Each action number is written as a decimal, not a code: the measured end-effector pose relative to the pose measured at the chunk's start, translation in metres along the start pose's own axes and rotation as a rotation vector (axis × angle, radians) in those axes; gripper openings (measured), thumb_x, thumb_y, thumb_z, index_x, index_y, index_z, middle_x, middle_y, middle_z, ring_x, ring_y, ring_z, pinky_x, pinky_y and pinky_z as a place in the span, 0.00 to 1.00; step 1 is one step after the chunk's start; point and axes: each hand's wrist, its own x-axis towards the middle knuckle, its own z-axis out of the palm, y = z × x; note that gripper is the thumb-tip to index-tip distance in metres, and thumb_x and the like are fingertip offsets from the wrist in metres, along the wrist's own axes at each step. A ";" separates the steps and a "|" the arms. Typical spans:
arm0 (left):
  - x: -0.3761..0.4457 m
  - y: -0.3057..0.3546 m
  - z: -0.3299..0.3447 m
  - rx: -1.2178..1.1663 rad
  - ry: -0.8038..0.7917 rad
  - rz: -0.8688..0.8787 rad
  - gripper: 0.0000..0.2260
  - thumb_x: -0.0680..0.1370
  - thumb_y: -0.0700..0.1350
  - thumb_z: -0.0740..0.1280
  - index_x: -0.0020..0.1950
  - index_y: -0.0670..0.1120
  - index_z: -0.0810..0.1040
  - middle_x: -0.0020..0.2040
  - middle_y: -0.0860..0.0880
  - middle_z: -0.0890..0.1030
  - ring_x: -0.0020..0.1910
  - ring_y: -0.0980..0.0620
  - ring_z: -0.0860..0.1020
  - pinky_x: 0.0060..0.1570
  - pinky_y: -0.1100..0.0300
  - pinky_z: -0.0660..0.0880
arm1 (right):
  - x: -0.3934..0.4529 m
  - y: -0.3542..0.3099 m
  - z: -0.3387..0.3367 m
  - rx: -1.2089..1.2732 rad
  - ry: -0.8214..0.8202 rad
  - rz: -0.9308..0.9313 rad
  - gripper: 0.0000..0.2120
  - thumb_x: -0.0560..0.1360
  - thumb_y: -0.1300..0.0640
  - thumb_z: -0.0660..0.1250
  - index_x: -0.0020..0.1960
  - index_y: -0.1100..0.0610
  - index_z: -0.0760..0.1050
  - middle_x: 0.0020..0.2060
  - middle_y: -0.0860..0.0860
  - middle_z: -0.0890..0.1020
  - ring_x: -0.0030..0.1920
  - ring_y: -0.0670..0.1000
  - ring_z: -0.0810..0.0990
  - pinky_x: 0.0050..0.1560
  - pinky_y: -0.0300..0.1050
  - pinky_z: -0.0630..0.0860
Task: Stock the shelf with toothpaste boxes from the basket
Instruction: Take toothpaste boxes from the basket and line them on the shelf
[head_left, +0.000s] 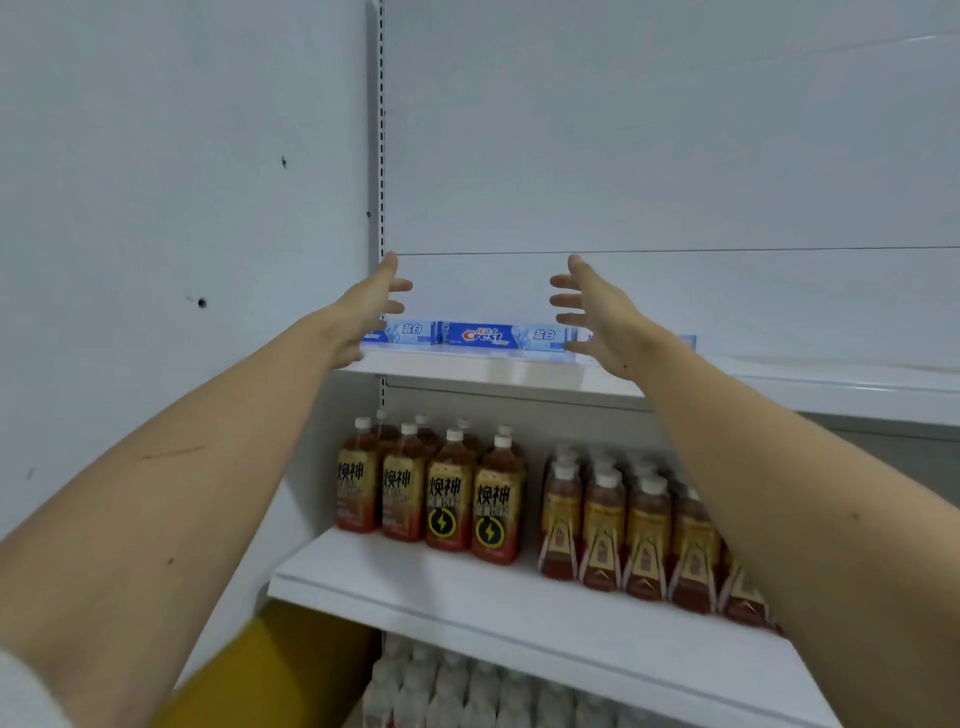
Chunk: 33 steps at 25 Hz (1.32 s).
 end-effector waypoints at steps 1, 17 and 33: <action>-0.014 -0.001 0.006 -0.039 0.003 -0.009 0.31 0.79 0.69 0.44 0.73 0.56 0.69 0.75 0.47 0.67 0.75 0.43 0.61 0.72 0.34 0.51 | -0.014 0.001 0.002 0.016 0.000 -0.016 0.25 0.81 0.38 0.52 0.68 0.51 0.72 0.67 0.51 0.74 0.66 0.53 0.72 0.68 0.58 0.69; -0.257 -0.211 0.162 -0.243 -0.152 -0.288 0.28 0.83 0.62 0.42 0.75 0.52 0.67 0.74 0.45 0.69 0.75 0.46 0.62 0.72 0.44 0.53 | -0.275 0.203 0.057 -0.063 -0.044 0.332 0.26 0.82 0.39 0.47 0.74 0.48 0.67 0.71 0.49 0.71 0.71 0.51 0.68 0.70 0.56 0.64; -0.393 -0.441 0.386 -0.205 -0.272 -0.981 0.26 0.82 0.62 0.53 0.70 0.46 0.73 0.68 0.45 0.75 0.67 0.45 0.73 0.67 0.50 0.66 | -0.451 0.514 -0.007 0.009 -0.252 1.063 0.29 0.82 0.39 0.51 0.77 0.53 0.62 0.75 0.52 0.67 0.72 0.55 0.67 0.70 0.50 0.64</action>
